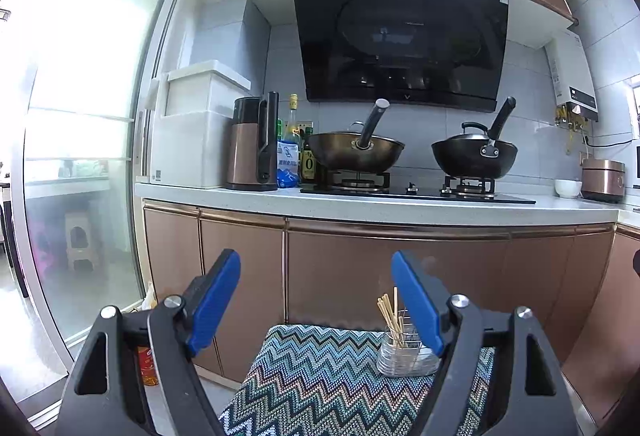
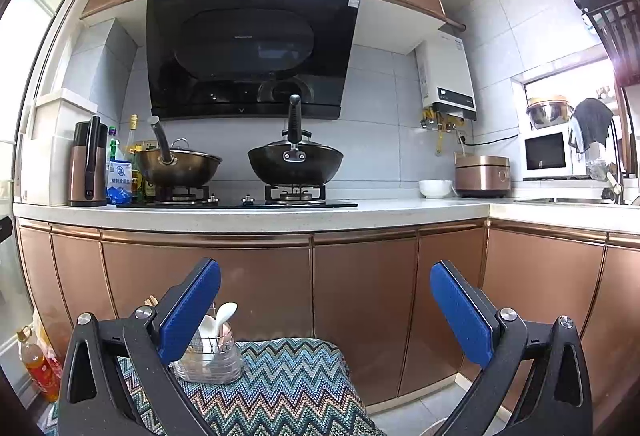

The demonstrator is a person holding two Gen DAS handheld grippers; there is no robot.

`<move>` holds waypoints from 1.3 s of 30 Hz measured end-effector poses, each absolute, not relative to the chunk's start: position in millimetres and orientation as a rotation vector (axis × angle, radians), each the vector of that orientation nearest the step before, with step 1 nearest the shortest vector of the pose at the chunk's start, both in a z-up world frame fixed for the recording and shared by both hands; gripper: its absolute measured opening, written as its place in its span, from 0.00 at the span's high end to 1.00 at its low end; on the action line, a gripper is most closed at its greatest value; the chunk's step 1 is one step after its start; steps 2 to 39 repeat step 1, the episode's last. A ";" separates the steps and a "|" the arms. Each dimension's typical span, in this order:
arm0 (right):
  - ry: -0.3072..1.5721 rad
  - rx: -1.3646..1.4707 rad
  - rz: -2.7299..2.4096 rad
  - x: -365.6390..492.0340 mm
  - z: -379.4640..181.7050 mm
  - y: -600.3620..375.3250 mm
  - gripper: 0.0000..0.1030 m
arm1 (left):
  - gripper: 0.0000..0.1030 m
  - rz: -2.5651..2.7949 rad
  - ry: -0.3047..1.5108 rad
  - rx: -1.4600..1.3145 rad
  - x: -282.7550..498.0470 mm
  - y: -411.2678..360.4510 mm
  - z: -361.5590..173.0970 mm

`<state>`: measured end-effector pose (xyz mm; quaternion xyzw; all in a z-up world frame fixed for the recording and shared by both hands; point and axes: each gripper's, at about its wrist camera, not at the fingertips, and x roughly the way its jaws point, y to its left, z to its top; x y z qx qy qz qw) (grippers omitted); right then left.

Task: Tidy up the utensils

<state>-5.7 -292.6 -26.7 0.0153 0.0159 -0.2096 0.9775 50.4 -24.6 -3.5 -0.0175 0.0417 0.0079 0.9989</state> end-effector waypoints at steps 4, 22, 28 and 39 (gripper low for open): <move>0.034 0.030 -0.421 -5.3 -27.0 -292.2 0.00 | 0.25 0.016 0.084 -0.035 51.0 -24.8 -3.2; 0.034 0.030 -0.421 -5.3 -27.0 -292.2 0.00 | 0.25 0.016 0.084 -0.035 51.0 -24.8 -3.2; 0.034 0.030 -0.421 -5.3 -27.0 -292.2 0.00 | 0.25 0.016 0.084 -0.035 51.0 -24.8 -3.2; 0.034 0.030 -0.421 -5.3 -27.0 -292.2 0.00 | 0.25 0.016 0.084 -0.035 51.0 -24.8 -3.2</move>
